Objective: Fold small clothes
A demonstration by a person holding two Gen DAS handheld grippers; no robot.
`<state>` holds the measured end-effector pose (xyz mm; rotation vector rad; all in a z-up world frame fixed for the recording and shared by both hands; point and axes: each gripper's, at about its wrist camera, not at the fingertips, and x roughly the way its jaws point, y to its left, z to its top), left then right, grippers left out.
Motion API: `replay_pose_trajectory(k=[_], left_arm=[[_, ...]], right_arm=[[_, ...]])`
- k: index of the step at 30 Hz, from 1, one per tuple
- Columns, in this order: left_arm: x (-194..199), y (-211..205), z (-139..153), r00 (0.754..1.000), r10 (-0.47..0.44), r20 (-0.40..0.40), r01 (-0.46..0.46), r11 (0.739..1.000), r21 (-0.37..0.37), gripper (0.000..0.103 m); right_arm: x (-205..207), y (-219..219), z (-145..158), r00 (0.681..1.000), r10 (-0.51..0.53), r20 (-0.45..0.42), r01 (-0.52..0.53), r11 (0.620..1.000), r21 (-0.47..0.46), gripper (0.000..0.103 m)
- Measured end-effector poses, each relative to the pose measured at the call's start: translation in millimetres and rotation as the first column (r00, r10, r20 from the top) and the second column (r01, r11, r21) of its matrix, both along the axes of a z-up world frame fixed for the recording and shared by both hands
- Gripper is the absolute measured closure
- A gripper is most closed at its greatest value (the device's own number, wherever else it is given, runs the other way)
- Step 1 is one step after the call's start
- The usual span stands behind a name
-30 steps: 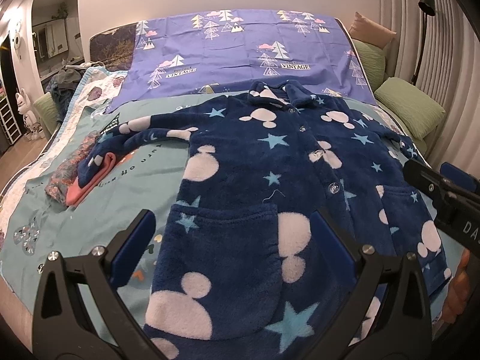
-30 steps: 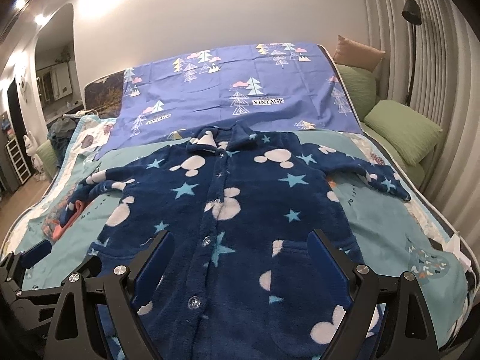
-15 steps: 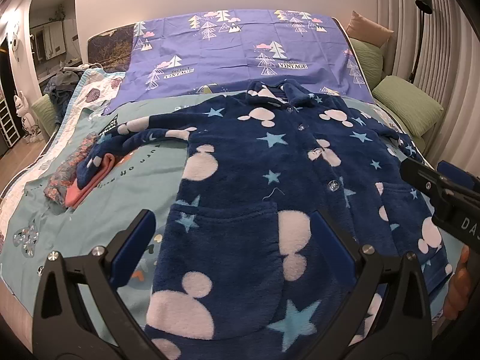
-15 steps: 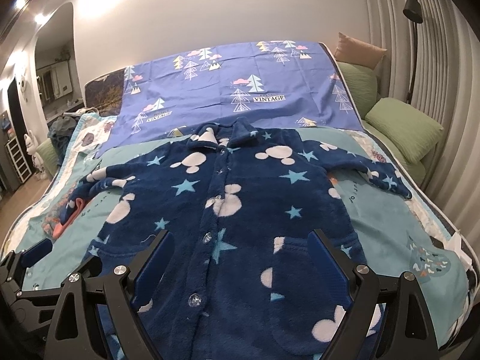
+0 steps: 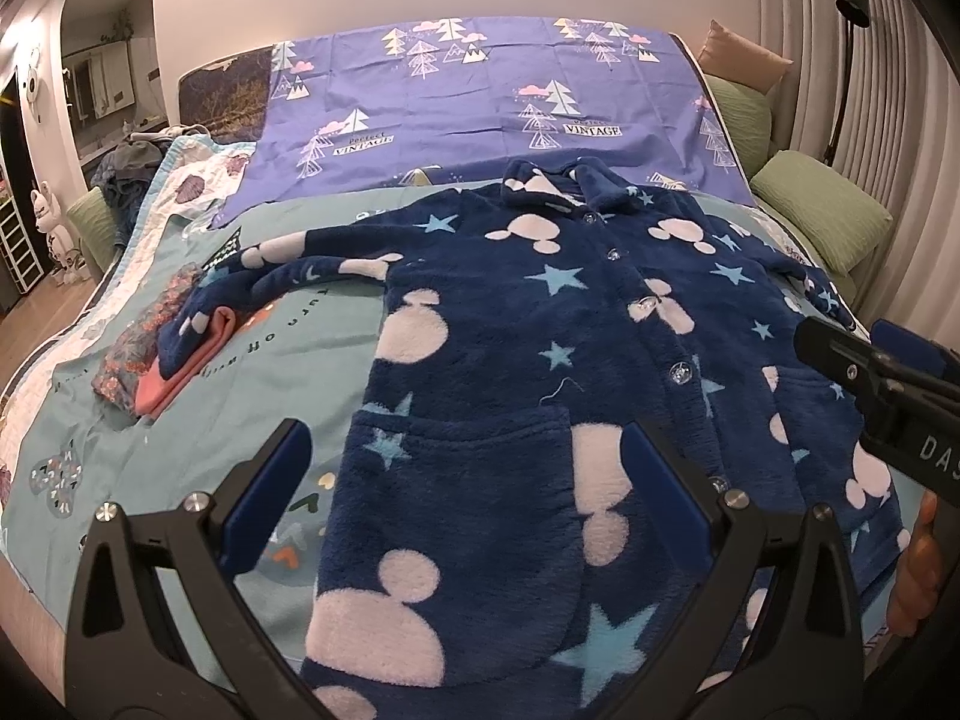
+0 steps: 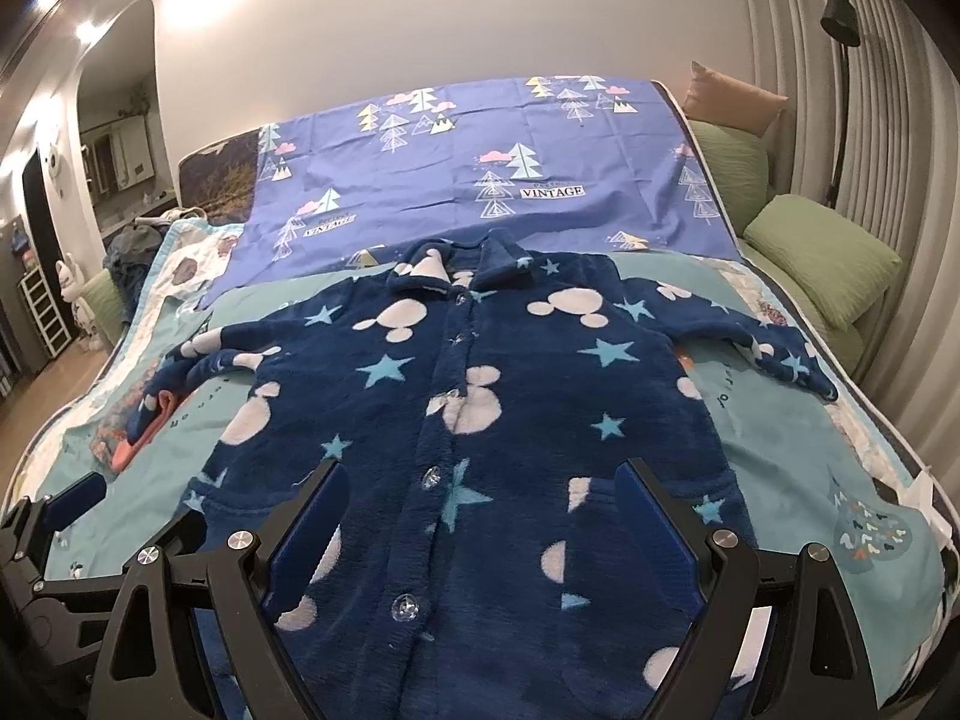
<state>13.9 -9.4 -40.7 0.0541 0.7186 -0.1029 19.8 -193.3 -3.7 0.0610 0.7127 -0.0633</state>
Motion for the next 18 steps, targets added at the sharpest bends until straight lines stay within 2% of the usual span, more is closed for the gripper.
replay_pose_trajectory(k=[13, 18], left_arm=[[4, 6, -2, 1.000, 0.008, -0.001, -0.008, 1.000, -0.006, 0.001], [13, 18, -7, 0.999, 0.026, -0.020, -0.026, 0.999, -0.021, 0.001]], right_arm=[[16, -6, 19, 0.999, -0.003, 0.036, 0.004, 1.000, -0.012, 0.011], [30, -2, 23, 0.999, 0.014, 0.029, -0.013, 0.999, -0.050, 0.011]])
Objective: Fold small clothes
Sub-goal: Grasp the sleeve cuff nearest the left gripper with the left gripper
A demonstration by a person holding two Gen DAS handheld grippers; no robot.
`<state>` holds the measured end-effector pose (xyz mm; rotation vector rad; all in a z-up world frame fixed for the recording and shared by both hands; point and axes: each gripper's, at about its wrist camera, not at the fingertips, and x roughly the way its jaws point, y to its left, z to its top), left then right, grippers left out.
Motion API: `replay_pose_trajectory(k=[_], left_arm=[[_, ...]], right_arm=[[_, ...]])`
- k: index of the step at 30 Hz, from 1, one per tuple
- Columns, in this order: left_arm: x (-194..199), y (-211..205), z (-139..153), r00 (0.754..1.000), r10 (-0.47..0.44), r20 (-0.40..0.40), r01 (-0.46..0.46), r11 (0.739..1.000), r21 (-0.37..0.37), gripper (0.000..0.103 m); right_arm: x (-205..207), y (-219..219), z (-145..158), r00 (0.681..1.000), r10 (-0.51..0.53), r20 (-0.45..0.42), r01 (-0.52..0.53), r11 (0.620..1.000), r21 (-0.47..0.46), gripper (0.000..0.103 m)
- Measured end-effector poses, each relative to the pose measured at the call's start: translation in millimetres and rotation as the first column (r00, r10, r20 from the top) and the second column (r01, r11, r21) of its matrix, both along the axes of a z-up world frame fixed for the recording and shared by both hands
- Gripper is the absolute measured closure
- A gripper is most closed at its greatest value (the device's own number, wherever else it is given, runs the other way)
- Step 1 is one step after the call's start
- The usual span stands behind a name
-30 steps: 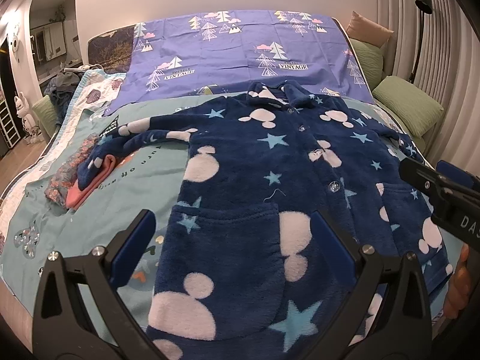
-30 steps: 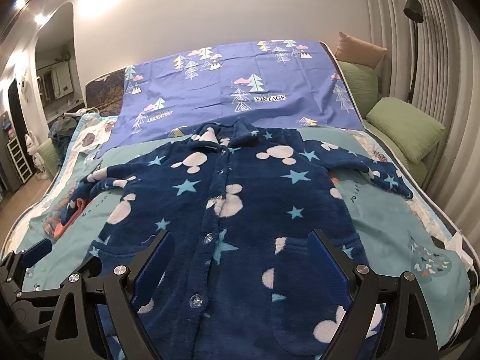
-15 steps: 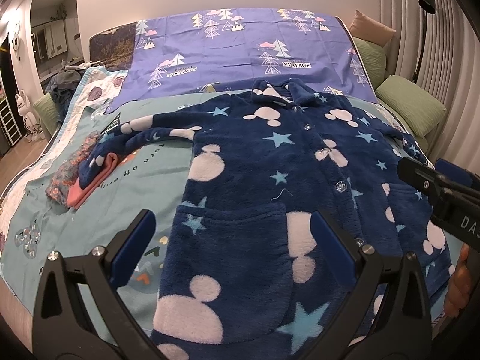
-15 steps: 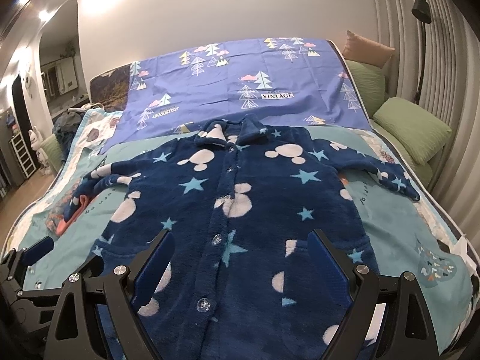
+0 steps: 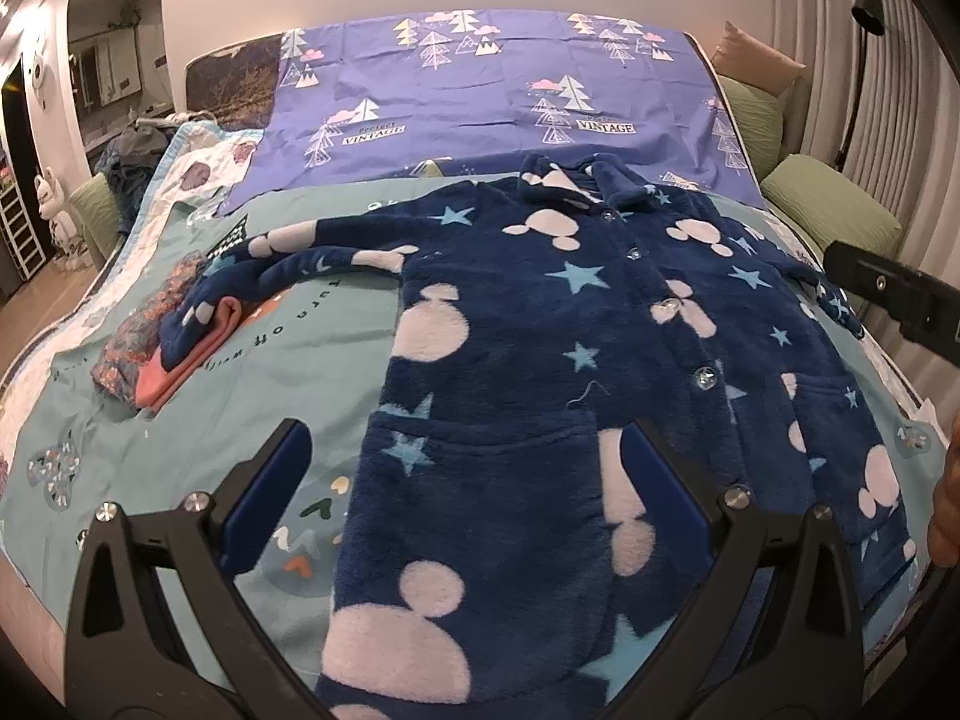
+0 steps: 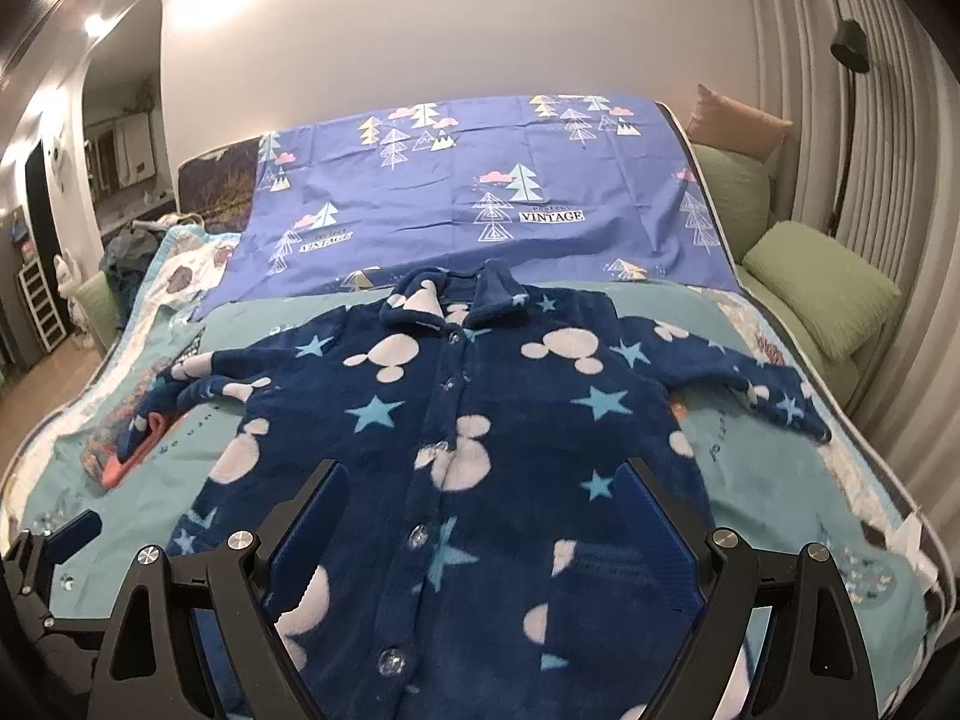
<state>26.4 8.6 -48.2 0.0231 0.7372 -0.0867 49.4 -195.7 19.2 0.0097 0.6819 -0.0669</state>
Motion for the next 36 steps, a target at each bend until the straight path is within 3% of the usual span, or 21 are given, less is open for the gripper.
replay_pose_trajectory(k=[10, 14, 16, 18, 23, 26, 28, 31, 34, 36], left_arm=[[22, 35, -2, 0.999, 0.045, -0.025, -0.046, 0.998, -0.046, 0.001], [46, 94, 0, 0.993, 0.119, -0.014, -0.120, 0.979, -0.168, 0.001], [63, 142, -7, 0.982, 0.190, -0.015, -0.187, 0.944, -0.272, 0.001], [82, 185, -21, 0.961, 0.267, -0.069, -0.275, 0.901, -0.336, 0.001], [129, 275, -58, 0.899, 0.385, -0.207, -0.436, 0.818, -0.375, 0.009], [149, 310, -83, 0.869, 0.410, -0.278, -0.492, 0.777, -0.392, 0.013], [158, 326, -98, 0.854, 0.411, -0.321, -0.516, 0.750, -0.414, 0.014], [170, 338, -118, 0.834, 0.387, -0.393, -0.545, 0.689, -0.478, 0.021], [177, 342, -133, 0.824, 0.355, -0.441, -0.559, 0.630, -0.539, 0.032], [178, 342, -137, 0.822, 0.352, -0.448, -0.565, 0.604, -0.562, 0.045]], right_arm=[[32, 20, -8, 0.997, 0.058, -0.047, -0.058, 0.998, -0.011, 0.011], [46, 23, -24, 0.994, 0.056, -0.092, -0.057, 0.998, -0.010, 0.011], [51, 23, -34, 0.992, 0.056, -0.117, -0.057, 0.998, -0.006, 0.011], [57, 23, -44, 0.988, 0.053, -0.145, -0.054, 0.999, -0.003, 0.011], [69, 29, -60, 0.982, 0.055, -0.180, -0.058, 0.998, -0.014, 0.011], [75, 32, -66, 0.980, 0.057, -0.192, -0.062, 0.998, -0.023, 0.011], [80, 33, -69, 0.978, 0.053, -0.200, -0.060, 0.998, -0.028, 0.011], [85, 35, -74, 0.976, 0.049, -0.210, -0.056, 0.998, -0.029, 0.011], [88, 36, -77, 0.975, 0.047, -0.217, -0.055, 0.998, -0.029, 0.011], [88, 37, -78, 0.974, 0.048, -0.219, -0.057, 0.998, -0.035, 0.011]])
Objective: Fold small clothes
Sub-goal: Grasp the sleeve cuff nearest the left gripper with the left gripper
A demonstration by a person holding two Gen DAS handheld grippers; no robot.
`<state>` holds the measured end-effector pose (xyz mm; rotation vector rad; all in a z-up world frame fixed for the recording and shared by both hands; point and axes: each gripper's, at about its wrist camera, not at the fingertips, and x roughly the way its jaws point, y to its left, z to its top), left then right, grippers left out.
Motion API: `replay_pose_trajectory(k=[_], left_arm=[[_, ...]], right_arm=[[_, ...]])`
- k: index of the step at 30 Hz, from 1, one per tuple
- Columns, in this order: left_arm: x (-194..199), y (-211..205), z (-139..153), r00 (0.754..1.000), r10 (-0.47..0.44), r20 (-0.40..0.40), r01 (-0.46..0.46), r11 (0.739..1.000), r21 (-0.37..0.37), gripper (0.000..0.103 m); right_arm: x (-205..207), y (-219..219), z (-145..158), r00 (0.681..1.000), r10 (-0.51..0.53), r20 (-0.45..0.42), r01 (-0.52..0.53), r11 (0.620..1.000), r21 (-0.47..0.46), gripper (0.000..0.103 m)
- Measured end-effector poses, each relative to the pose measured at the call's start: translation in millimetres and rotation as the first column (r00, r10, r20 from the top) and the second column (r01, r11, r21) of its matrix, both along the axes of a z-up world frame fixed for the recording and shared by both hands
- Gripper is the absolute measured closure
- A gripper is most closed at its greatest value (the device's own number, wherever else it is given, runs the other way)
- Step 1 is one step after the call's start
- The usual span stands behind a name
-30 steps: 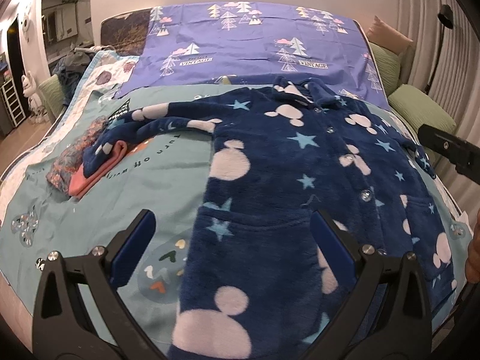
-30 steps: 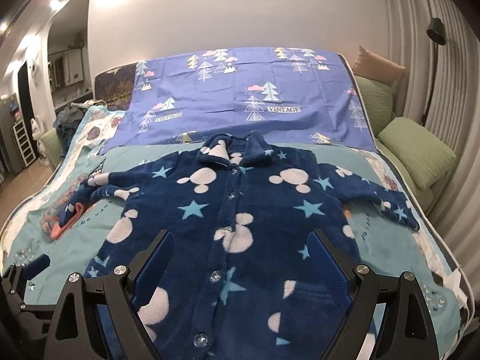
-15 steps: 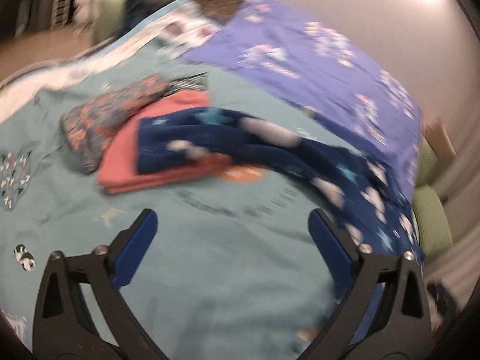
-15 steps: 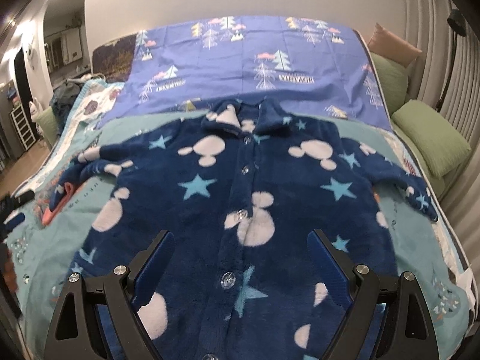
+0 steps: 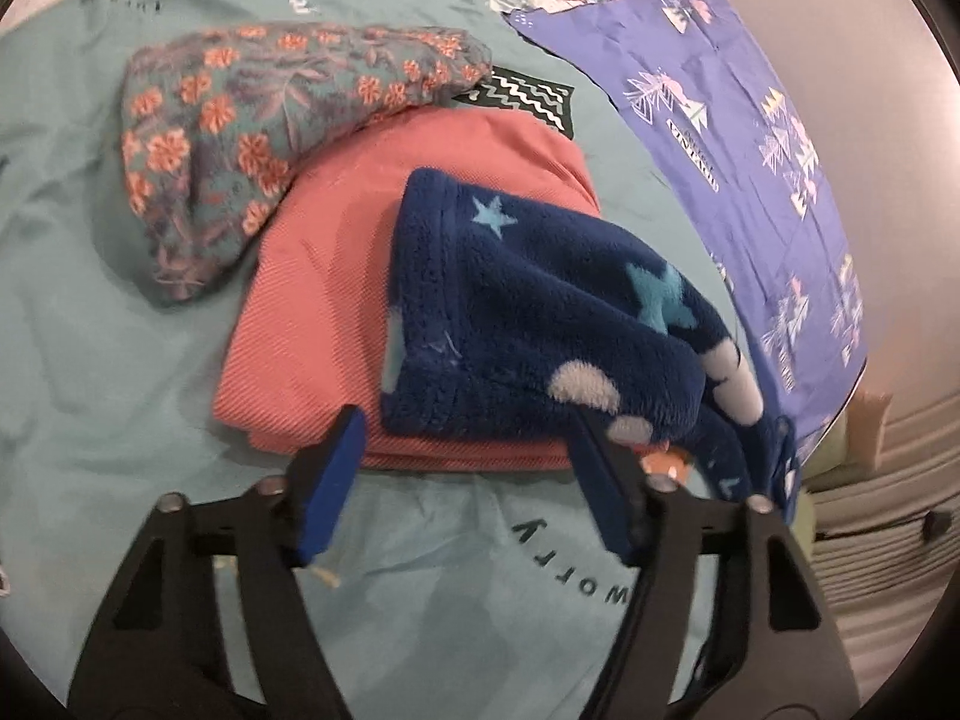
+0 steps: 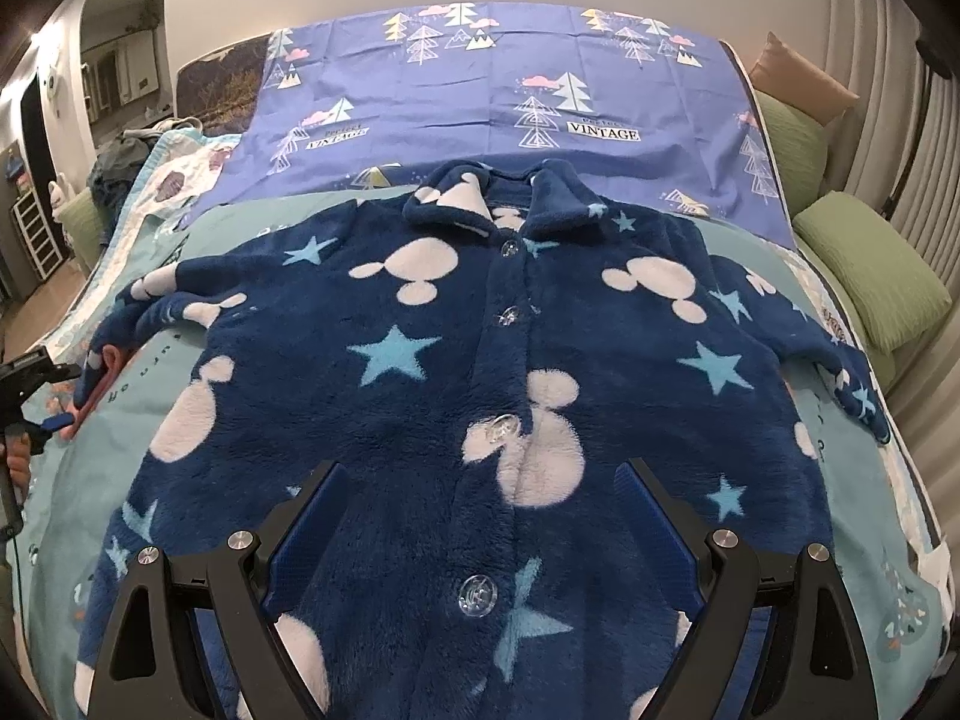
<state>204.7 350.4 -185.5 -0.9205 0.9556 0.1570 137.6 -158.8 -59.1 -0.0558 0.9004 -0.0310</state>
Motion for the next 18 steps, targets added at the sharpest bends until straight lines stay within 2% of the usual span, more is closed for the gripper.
replay_pose_trajectory(k=[1, 3, 4, 5, 8, 12, 16, 18], left_arm=[[2, 1, 0, 1.000, 0.001, 0.008, -0.001, 1.000, -0.004, 0.050], [7, 0, 3, 1.000, -0.007, 0.028, 0.006, 1.000, 0.008, 0.085], [10, 0, 6, 0.999, -0.011, 0.032, 0.010, 1.000, 0.019, 0.094], [12, 0, 10, 0.999, -0.013, 0.036, 0.012, 1.000, 0.029, 0.095], [16, -4, 41, 0.993, -0.022, 0.112, 0.015, 0.998, 0.065, 0.095], [28, -25, 109, 0.972, -0.091, 0.217, 0.052, 0.983, 0.176, 0.096], [49, -66, 179, 0.933, -0.206, 0.295, 0.122, 0.952, 0.279, 0.096], [60, -102, 215, 0.899, -0.297, 0.323, 0.181, 0.922, 0.343, 0.096]], right_arm=[[0, 0, -1, 1.000, 0.002, 0.000, -0.002, 1.000, -0.004, 0.011], [0, 0, -1, 1.000, 0.006, 0.000, -0.006, 1.000, -0.008, 0.011], [0, -1, -1, 1.000, 0.005, 0.000, -0.005, 1.000, -0.008, 0.011], [0, -2, -1, 1.000, 0.003, 0.000, -0.003, 1.000, -0.005, 0.011], [-1, -6, 0, 1.000, -0.003, 0.009, 0.003, 1.000, 0.002, 0.011], [-4, -16, 4, 1.000, -0.018, 0.023, 0.017, 1.000, 0.016, 0.011], [-7, -26, 7, 0.999, -0.030, 0.037, 0.029, 0.999, 0.032, 0.011], [-10, -33, 9, 0.998, -0.039, 0.042, 0.037, 0.998, 0.046, 0.011]])
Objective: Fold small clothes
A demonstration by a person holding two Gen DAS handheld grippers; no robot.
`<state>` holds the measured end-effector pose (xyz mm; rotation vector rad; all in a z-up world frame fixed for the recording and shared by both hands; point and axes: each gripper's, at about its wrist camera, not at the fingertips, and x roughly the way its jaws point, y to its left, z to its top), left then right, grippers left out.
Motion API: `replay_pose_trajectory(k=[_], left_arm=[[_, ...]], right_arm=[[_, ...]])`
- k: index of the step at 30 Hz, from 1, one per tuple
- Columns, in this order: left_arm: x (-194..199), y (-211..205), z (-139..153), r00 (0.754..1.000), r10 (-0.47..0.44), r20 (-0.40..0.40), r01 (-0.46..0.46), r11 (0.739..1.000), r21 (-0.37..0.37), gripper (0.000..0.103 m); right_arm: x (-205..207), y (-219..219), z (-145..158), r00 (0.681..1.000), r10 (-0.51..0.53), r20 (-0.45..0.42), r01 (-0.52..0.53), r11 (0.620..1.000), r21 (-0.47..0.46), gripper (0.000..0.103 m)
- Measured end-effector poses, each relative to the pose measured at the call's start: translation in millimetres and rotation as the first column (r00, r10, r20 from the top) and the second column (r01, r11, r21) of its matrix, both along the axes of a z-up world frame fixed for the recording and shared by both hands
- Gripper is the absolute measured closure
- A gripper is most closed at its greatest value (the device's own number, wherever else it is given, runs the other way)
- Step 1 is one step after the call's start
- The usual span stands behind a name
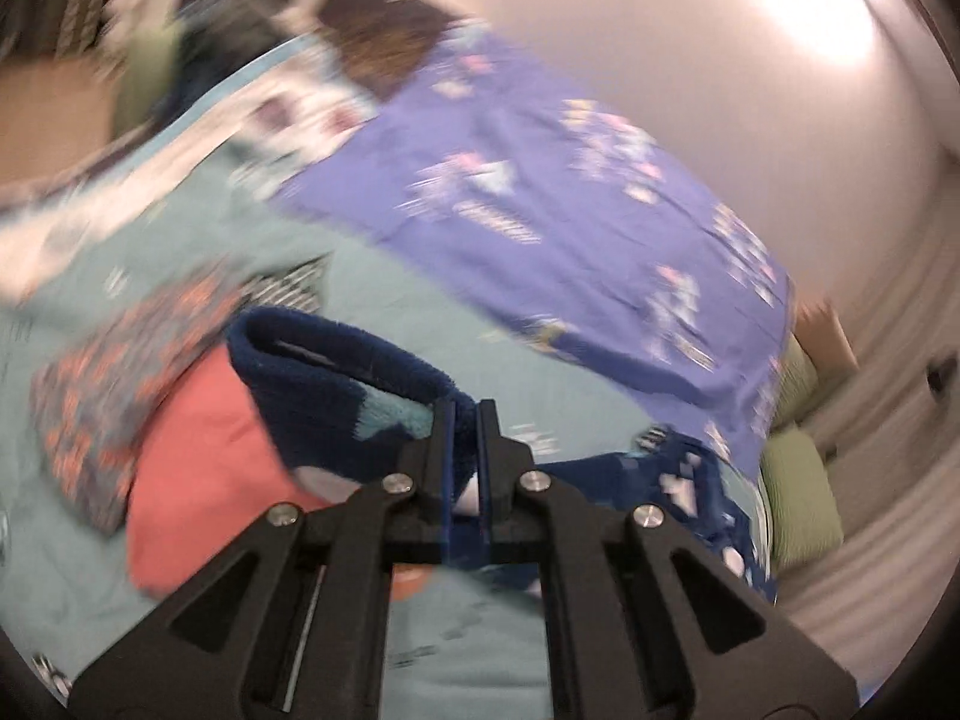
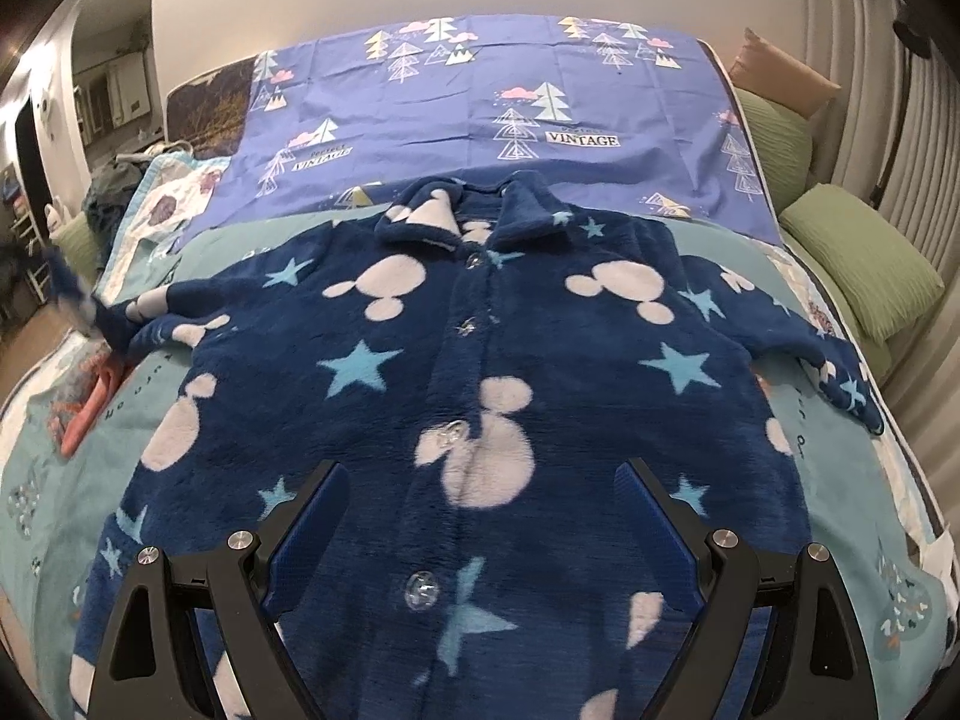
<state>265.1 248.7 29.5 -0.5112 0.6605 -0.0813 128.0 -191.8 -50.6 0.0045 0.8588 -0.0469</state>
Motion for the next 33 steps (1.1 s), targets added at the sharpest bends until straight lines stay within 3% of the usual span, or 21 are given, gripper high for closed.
replay_pose_trajectory(k=[4, 7, 11, 15, 16, 18, 19, 21, 23, 24, 26, 27, 29, 33], left_arm=[[14, -89, 50, 0.981, -0.184, 0.067, 0.176, 0.979, 0.104, 0.096], [16, -169, 72, 0.933, -0.349, 0.091, 0.333, 0.930, 0.158, 0.100], [10, -275, 77, 0.837, -0.540, 0.094, 0.510, 0.830, 0.225, 0.100], [-5, -360, 57, 0.727, -0.687, 0.025, 0.663, 0.710, 0.238, 0.100], [-10, -370, 51, 0.708, -0.706, 0.006, 0.685, 0.688, 0.239, 0.100], [-20, -374, 42, 0.693, -0.720, -0.027, 0.699, 0.663, 0.268, 0.097], [-25, -370, 38, 0.700, -0.713, -0.040, 0.691, 0.661, 0.293, 0.094], [-31, -351, 33, 0.732, -0.679, -0.054, 0.653, 0.676, 0.341, 0.069], [-33, -312, 24, 0.795, -0.605, -0.047, 0.570, 0.718, 0.399, 0.051], [-35, -285, 19, 0.839, -0.543, -0.037, 0.501, 0.745, 0.440, 0.046], [-36, -237, 8, 0.903, -0.429, -0.034, 0.388, 0.776, 0.498, 0.042], [-37, -215, 1, 0.922, -0.383, -0.045, 0.352, 0.788, 0.505, 0.041], [-39, -170, -14, 0.957, -0.280, -0.074, 0.279, 0.825, 0.491, 0.041], [-37, -103, -45, 0.981, -0.151, -0.123, 0.189, 0.890, 0.415, 0.038]], right_arm=[[-6, -17, 2, 1.000, -0.026, 0.009, 0.026, 0.999, 0.020, 0.011], [-10, -33, 5, 0.999, -0.052, 0.017, 0.051, 0.998, 0.031, 0.011], [-18, -60, 9, 0.994, -0.106, 0.030, 0.105, 0.994, 0.035, 0.011], [-27, -89, 8, 0.986, -0.164, 0.022, 0.163, 0.986, 0.038, 0.011], [-29, -96, 6, 0.984, -0.175, 0.014, 0.174, 0.984, 0.044, 0.011], [-29, -107, 3, 0.984, -0.180, -0.009, 0.180, 0.981, 0.066, 0.011], [-28, -112, 2, 0.986, -0.168, -0.022, 0.169, 0.981, 0.092, 0.011], [-23, -115, 2, 0.990, -0.138, -0.033, 0.141, 0.980, 0.139, 0.011], [-12, -113, 5, 0.996, -0.081, -0.037, 0.087, 0.976, 0.201, 0.012], [-5, -108, 8, 0.998, -0.046, -0.033, 0.052, 0.972, 0.230, 0.017], [17, -92, 15, 0.998, 0.053, -0.018, -0.045, 0.959, 0.281, 0.028], [29, -82, 17, 0.995, 0.101, -0.016, -0.092, 0.951, 0.296, 0.033], [61, -57, 20, 0.979, 0.203, -0.017, -0.186, 0.925, 0.332, 0.033], [126, -2, 12, 0.944, 0.327, -0.043, -0.290, 0.885, 0.364, 0.032]])
